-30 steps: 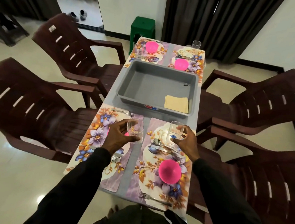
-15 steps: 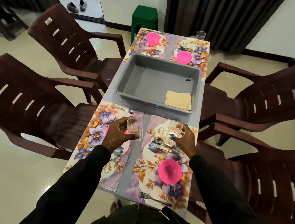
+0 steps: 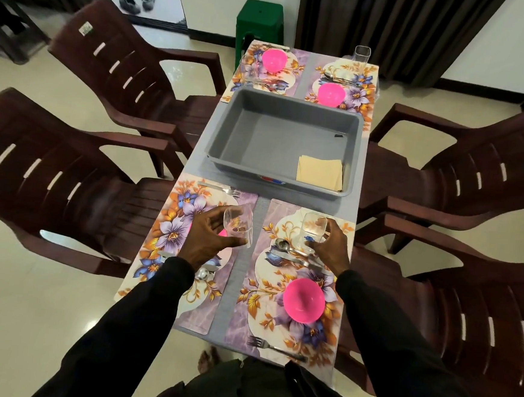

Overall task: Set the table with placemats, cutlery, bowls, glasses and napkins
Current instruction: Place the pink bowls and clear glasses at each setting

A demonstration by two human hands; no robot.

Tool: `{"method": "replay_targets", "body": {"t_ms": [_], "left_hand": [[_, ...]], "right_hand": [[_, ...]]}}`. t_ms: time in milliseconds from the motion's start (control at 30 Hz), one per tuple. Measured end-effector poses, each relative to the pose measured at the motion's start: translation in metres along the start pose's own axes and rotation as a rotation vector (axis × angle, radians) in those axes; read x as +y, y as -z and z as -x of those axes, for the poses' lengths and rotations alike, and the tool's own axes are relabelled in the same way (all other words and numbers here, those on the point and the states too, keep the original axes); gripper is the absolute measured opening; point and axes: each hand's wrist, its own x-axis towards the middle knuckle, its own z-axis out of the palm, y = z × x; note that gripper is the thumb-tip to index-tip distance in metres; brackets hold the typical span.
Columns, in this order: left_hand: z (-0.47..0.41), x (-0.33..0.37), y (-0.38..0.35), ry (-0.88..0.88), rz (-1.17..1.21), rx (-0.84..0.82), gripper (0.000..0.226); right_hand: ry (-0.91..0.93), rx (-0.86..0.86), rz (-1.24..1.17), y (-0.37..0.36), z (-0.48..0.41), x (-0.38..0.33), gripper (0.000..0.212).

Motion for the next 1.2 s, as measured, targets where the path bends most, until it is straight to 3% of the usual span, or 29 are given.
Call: {"method": "replay_targets", "body": {"t_ms": [867,1200], "left_hand": [[0.018,-0.006,0.014,0.015,-0.022,0.042,0.067],[0.032,-0.010,0.025,0.003,0.002,0.052,0.067]], "right_hand": [[-0.011,-0.034,0.017,0.019,0.020,0.010,0.060],[0.005,-0.009,0.027,0.028,0.026,0.003,0.081]]}}
